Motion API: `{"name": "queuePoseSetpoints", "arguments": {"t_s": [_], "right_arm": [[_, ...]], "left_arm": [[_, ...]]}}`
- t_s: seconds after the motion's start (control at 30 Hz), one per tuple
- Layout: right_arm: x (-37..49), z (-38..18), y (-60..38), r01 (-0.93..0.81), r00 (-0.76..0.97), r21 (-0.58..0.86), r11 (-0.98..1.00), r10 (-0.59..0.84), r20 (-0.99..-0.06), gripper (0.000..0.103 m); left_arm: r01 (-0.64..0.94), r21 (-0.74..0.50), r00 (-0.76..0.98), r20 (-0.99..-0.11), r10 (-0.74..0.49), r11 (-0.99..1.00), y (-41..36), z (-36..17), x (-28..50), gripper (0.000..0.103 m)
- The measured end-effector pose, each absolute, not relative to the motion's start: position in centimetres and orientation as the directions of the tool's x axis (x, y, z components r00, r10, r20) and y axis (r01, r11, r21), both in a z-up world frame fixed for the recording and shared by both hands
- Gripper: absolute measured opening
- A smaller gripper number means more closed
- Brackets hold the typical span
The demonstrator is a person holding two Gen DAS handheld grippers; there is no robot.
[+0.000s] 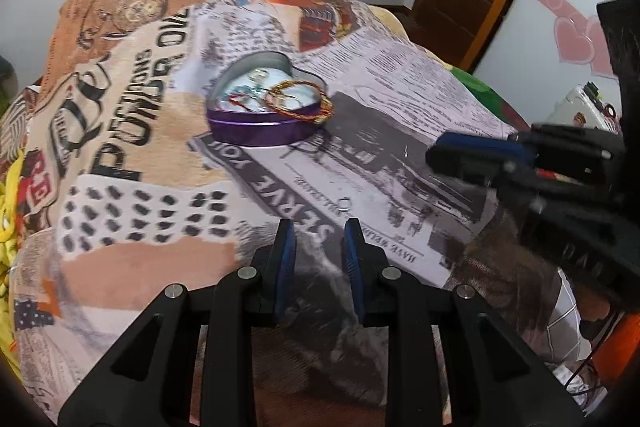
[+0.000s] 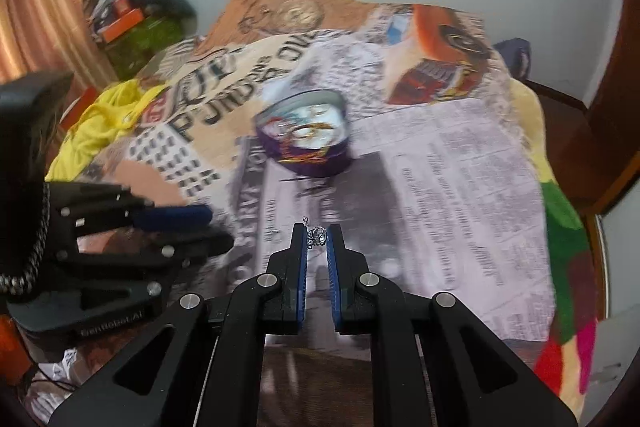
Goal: Organize jewelry
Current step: 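Grasp a small silver ring with the right tool while the left tool grasps another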
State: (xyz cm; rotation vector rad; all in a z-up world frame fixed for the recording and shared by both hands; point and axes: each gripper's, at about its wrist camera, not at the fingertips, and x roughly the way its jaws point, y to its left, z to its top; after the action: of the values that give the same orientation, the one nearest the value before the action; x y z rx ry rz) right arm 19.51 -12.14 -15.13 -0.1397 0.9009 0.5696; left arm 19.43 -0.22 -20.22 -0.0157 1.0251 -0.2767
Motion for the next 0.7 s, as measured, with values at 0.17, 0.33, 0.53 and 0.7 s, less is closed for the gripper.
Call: {"name": "queuePoseSetpoints", "arguments": {"t_s": [0.17, 0.33, 0.53, 0.7], "right_arm": [[20.4, -15.6, -13.5, -0.481, 0.501, 0.118, 0.869, 0.383, -0.776, 0.009], [20.3, -15.7, -14.1, -0.468, 0.515, 0.103, 0.877, 0.366, -0.775, 0.009], [20.5, -15.8, -14.3, -0.472, 0.514, 0.113, 0.874, 0.378, -0.77, 0.009], [20.5, -15.7, -14.3, -0.475, 0.516, 0.118, 0.872, 0.384, -0.765, 0.009]], "left_arm": [[0.237, -0.144, 0.463, -0.853, -0.242, 0.961, -1.5, -21.2, 20.4, 0.025], [0.239, -0.127, 0.461, -0.858, -0.228, 0.963, -2.2, -22.1, 21.2, 0.024], [0.246, -0.103, 0.478, -0.852, -0.212, 0.964, -2.8, -22.4, 21.6, 0.022], [0.251, -0.116, 0.472, -0.852, -0.227, 0.961, -2.8, -22.5, 21.7, 0.008]]}}
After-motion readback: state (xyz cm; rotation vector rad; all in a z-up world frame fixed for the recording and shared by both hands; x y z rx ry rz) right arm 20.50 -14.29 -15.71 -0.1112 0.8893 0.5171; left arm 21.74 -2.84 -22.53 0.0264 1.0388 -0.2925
